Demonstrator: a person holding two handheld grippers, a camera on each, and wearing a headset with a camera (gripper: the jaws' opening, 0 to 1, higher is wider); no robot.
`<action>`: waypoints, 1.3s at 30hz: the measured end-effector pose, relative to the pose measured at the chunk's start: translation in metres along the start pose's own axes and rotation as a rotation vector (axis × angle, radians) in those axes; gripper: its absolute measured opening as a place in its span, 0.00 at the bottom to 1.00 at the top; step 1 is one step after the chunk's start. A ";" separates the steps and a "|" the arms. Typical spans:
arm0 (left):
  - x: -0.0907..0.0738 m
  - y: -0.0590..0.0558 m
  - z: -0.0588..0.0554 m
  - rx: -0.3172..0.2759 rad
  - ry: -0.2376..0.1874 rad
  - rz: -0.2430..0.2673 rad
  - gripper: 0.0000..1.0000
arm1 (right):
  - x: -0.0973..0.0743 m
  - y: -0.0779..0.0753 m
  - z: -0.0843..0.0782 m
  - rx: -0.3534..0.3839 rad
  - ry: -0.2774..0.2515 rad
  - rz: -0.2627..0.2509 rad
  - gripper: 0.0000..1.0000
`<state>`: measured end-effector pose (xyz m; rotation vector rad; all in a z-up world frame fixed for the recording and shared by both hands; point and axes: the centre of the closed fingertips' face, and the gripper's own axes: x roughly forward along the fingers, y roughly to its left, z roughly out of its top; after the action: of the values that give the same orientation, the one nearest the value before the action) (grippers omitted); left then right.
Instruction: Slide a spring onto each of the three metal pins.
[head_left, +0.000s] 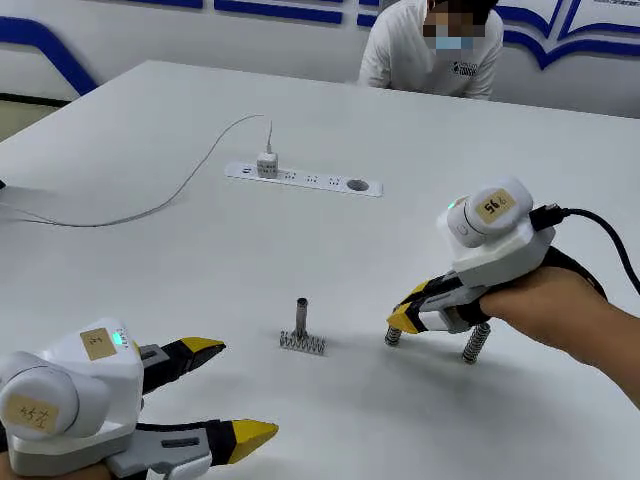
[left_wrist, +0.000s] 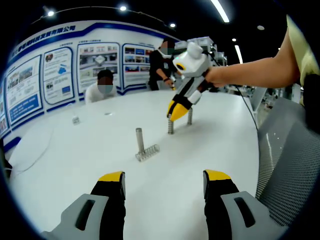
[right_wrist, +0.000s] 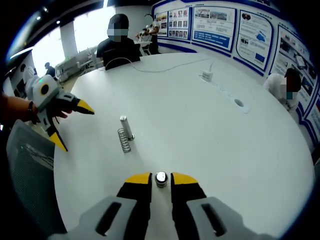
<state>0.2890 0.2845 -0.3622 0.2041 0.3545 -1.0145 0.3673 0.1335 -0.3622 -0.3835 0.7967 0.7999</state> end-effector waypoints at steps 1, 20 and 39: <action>0.000 0.000 0.000 0.000 0.000 0.000 0.64 | 0.000 0.000 0.000 -0.001 -0.002 -0.001 0.17; 0.001 0.000 0.000 0.002 -0.002 -0.003 0.64 | -0.007 0.012 0.020 -0.100 -0.051 -0.029 0.24; 0.002 -0.002 0.000 0.004 0.000 -0.009 0.64 | 0.017 0.047 0.030 -0.163 -0.044 0.044 0.24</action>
<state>0.2883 0.2821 -0.3627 0.2066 0.3535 -1.0247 0.3536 0.1896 -0.3565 -0.4934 0.7033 0.9144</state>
